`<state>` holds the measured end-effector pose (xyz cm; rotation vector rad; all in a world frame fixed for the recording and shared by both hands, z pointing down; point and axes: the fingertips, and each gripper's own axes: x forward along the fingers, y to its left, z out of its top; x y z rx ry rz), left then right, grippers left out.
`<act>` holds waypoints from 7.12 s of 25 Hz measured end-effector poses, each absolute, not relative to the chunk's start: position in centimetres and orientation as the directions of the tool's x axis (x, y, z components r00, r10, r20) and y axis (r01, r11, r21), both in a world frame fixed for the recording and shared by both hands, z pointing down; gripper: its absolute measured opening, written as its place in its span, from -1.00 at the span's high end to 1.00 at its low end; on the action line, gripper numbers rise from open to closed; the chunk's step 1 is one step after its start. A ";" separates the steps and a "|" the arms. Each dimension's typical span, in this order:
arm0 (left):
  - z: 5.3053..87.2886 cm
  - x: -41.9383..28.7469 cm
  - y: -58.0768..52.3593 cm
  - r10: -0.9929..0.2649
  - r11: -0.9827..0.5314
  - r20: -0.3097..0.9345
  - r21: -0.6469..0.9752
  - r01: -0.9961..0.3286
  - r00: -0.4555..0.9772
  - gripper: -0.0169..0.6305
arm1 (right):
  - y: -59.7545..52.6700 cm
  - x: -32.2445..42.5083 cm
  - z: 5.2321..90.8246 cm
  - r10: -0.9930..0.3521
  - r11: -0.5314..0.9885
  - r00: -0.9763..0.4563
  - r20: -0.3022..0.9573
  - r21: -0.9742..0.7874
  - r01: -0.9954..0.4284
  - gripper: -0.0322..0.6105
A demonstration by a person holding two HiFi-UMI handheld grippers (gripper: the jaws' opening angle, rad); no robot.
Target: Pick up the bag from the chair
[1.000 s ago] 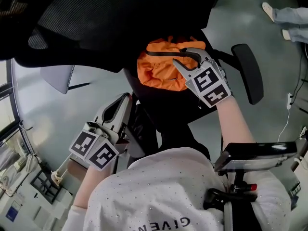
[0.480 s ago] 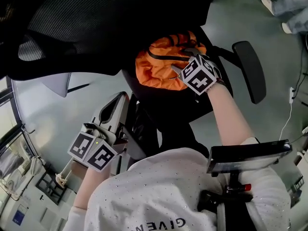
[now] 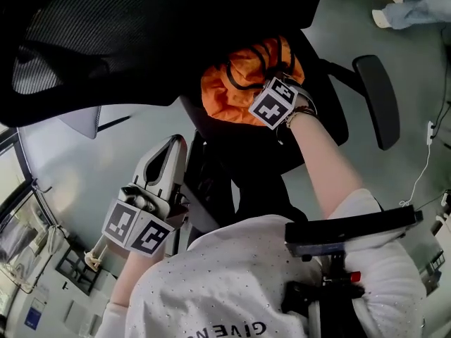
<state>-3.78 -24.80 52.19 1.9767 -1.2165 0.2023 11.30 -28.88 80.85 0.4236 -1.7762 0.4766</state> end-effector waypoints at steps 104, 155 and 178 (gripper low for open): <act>34.2 -10.9 -7.0 -0.849 -0.411 0.053 0.557 -0.722 0.525 0.94 | -16.6 8.8 47.0 -0.735 0.023 -0.677 -0.037 -0.999 0.030 0.81; 9.8 -3.3 -4.1 -0.729 -0.671 -0.403 0.260 -0.694 0.553 0.94 | -8.3 11.2 6.4 -0.289 0.666 -0.578 -0.763 -0.594 0.451 0.86; 13.3 13.6 5.3 -0.798 -0.564 -0.404 0.238 -0.791 0.448 0.94 | -0.4 26.9 12.0 -0.174 0.617 -0.603 -0.778 -0.564 0.549 0.86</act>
